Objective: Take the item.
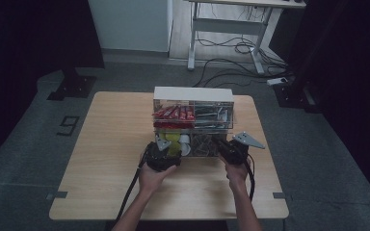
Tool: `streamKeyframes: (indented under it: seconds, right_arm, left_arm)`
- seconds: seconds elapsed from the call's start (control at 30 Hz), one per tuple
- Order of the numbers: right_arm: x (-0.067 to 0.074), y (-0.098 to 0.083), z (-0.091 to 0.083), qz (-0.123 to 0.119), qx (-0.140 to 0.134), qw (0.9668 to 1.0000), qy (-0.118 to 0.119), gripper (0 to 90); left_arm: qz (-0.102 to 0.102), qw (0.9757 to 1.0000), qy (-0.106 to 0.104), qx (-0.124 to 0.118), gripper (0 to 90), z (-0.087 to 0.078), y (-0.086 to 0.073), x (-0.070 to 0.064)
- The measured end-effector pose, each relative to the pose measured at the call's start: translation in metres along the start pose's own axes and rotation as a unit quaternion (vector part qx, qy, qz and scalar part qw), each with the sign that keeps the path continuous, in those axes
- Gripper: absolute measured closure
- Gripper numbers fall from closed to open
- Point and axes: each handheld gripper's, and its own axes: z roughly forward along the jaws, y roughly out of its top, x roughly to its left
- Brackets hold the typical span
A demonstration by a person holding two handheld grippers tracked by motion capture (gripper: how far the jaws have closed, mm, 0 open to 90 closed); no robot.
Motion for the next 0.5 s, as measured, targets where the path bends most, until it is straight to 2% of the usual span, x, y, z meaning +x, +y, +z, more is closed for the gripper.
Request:
streamKeyframes:
  seconds: [0.33,0.37,0.5]
  right_arm:
    - [-0.0016,-0.0007,0.0006,0.0,0.001,1.0,-0.001,88.6]
    - [-0.0017,-0.0008,0.0006,0.001,0.001,1.0,-0.001,88.6]
    - [-0.002,-0.001,0.0007,0.001,0.001,1.0,-0.003,88.6]
  left_arm:
    - [0.015,0.9996,0.025,-0.005,27.1,0.0081,0.0019,-0.0065]
    - [0.02,0.9994,0.029,-0.007,28.9,0.0083,0.0013,-0.0077]
    - [0.019,0.9993,0.031,-0.008,33.8,0.0081,0.0007,-0.0085]
